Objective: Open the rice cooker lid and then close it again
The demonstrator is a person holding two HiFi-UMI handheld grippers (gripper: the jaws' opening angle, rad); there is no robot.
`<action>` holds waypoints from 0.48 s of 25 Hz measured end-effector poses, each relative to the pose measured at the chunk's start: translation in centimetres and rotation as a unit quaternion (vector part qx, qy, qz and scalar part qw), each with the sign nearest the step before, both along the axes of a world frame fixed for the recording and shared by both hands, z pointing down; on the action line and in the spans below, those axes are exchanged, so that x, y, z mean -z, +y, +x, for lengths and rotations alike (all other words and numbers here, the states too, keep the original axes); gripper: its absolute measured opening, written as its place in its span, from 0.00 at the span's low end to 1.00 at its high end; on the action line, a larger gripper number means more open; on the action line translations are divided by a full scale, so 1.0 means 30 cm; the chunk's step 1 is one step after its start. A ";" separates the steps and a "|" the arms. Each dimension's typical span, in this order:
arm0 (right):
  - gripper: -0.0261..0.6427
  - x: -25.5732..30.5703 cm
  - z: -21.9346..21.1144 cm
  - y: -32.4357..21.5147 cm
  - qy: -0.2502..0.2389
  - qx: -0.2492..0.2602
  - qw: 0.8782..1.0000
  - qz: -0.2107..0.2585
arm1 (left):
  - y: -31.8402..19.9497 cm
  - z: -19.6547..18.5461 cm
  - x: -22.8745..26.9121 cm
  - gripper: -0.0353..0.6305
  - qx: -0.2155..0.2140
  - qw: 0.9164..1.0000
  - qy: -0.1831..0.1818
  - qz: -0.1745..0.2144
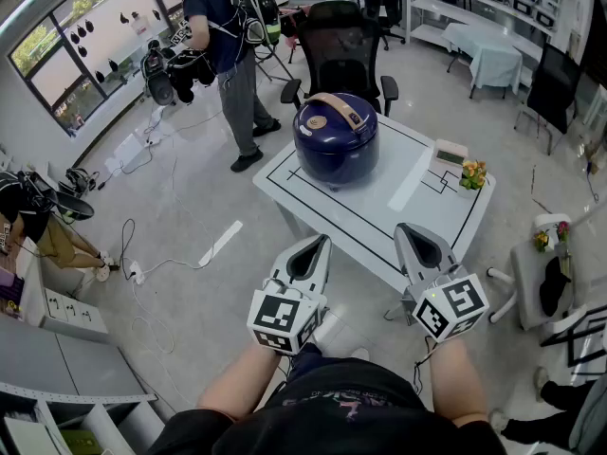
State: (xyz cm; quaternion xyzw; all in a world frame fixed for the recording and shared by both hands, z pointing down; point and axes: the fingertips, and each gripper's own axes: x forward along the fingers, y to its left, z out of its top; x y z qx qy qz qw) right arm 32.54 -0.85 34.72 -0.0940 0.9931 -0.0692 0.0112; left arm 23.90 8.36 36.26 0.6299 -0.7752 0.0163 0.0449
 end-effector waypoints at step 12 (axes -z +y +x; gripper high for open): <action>0.04 -0.010 -0.091 -0.021 -0.004 -0.014 1.000 -0.014 | -0.022 -0.112 -0.017 0.06 -0.006 1.000 0.004 -0.006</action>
